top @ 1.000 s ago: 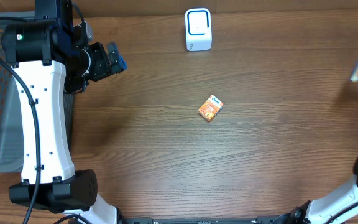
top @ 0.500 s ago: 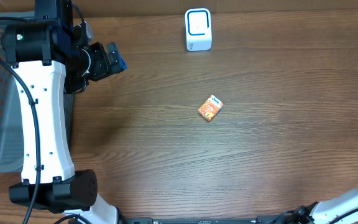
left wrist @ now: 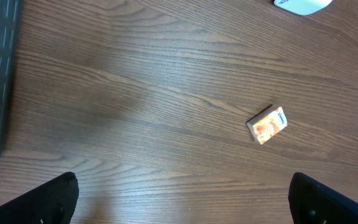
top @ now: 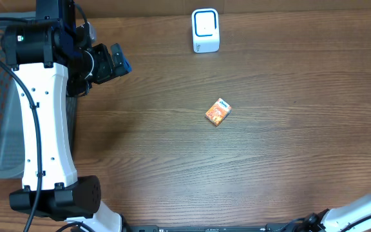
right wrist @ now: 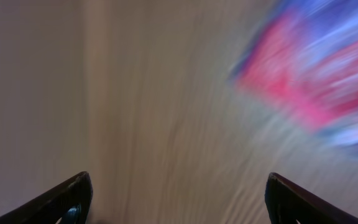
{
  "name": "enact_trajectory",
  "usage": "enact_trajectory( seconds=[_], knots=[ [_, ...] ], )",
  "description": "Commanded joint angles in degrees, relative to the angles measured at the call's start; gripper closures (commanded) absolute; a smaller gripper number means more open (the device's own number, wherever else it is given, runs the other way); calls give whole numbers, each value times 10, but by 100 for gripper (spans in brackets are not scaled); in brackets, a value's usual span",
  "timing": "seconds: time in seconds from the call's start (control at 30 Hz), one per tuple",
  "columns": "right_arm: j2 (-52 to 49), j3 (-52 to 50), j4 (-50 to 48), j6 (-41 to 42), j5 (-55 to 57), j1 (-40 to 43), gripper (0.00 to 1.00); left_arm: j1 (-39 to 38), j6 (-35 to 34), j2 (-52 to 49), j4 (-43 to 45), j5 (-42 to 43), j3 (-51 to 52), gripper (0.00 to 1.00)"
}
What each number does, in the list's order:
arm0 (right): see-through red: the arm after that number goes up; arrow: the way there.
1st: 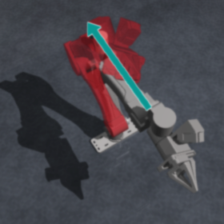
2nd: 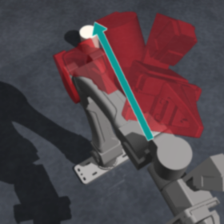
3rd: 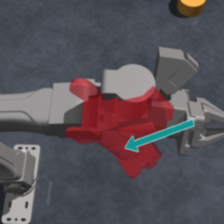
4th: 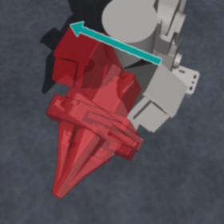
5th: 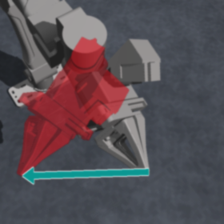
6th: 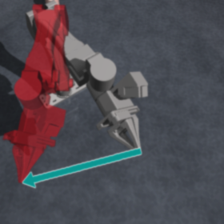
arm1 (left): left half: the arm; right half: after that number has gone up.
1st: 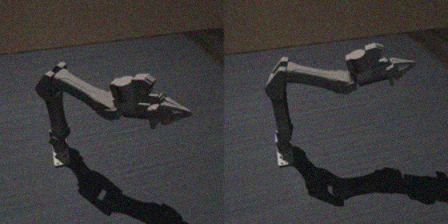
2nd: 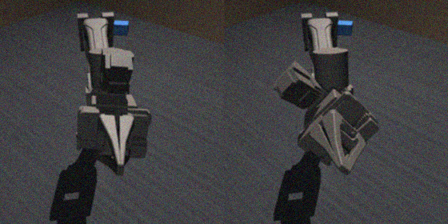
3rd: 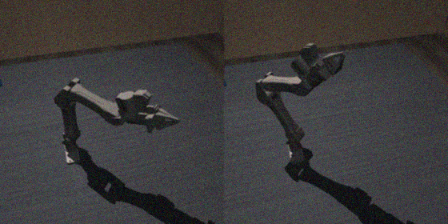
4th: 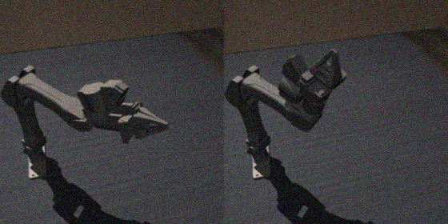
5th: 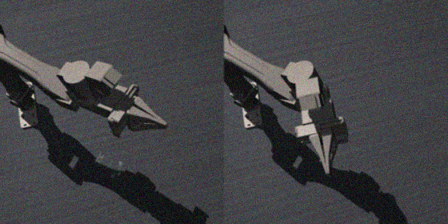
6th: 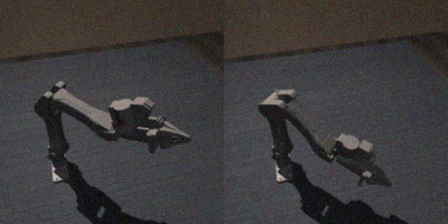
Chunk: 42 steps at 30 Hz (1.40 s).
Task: Scan the item barcode
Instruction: 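Reach the right gripper down to the orange Kleenex pack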
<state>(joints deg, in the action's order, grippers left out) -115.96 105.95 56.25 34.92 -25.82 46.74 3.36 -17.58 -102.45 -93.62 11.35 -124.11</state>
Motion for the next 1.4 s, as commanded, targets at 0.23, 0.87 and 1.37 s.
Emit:
enact_trajectory(
  seconds=[0.23,0.87,1.37],
  knots=[
    [4,2,153,-229,-133,-293,7,-4,9,-6,0,1,0,0],
    [2,-53,98,2,178,-740,50,-4,9,-6,0,1,0,0],
    [-57,-110,-9,148,518,-885,50,-4,9,-6,0,1,0,0]
  ],
)
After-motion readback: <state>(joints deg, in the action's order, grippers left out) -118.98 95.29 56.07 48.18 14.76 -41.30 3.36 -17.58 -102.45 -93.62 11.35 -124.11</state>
